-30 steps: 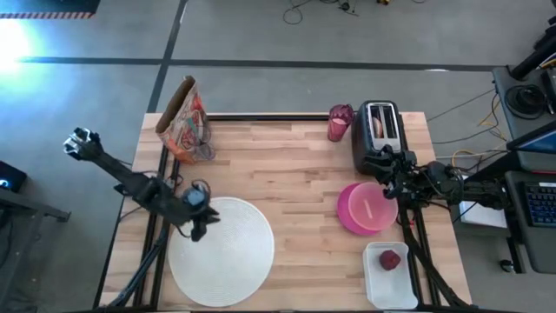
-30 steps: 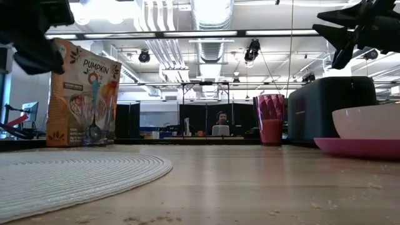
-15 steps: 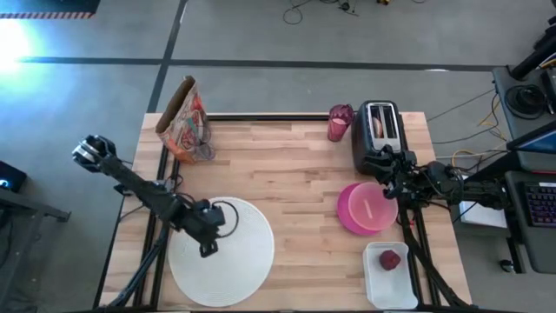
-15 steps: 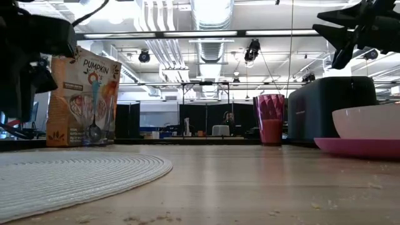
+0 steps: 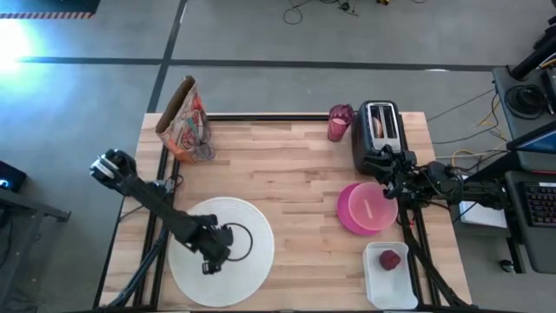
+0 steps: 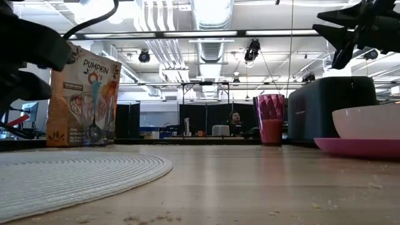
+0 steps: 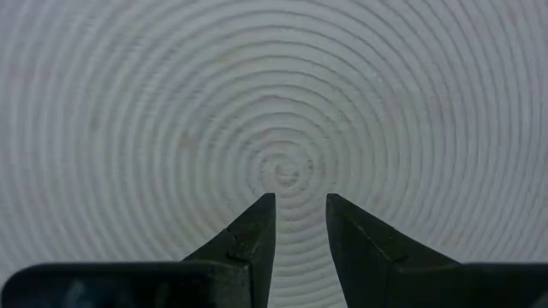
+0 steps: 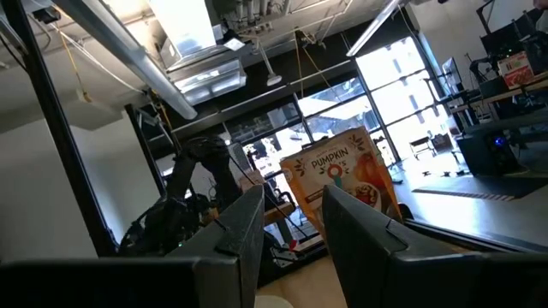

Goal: Arrange a breakfast setting
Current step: Move the white table mat to the center of the table

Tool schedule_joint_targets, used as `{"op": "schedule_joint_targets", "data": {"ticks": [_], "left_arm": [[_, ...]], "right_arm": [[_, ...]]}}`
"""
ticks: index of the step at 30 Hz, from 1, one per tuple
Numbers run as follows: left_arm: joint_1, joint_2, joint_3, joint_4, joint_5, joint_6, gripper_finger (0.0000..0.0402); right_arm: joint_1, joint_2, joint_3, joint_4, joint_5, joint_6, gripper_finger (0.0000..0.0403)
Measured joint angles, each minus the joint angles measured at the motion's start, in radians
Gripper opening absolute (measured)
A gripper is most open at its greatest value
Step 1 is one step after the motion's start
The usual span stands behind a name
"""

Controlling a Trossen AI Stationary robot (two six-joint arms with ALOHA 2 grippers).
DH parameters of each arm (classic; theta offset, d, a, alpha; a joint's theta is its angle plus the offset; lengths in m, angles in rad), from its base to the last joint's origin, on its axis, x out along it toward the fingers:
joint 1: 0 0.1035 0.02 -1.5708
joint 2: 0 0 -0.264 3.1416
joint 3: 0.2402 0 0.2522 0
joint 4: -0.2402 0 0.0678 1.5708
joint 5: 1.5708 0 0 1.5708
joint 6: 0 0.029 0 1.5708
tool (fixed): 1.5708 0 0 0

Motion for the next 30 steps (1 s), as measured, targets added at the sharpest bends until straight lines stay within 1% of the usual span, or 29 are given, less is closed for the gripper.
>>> {"op": "schedule_joint_targets", "data": {"ticks": [5,14,18,27,30], "left_arm": [[-0.003,0.061,0.014,0.000,-0.001,-0.005,0.0088],[0.018,0.127,0.017,0.063,-0.004,0.081,0.0088],[0.050,0.131,0.016,0.088,0.003,0.128,0.0088],[0.162,0.134,0.012,0.173,-0.005,0.263,0.0088],[0.199,0.135,0.011,0.199,-0.028,0.308,0.0088]], "right_arm": [[0.000,0.000,0.000,0.000,0.000,0.000,0.0112],[0.000,0.000,0.000,0.000,0.000,0.000,0.0112],[0.000,0.000,0.000,0.000,0.000,0.000,0.0112],[0.000,0.000,0.000,0.000,0.000,0.000,0.0112],[0.000,0.000,0.000,0.000,0.000,0.000,0.0112]]}}
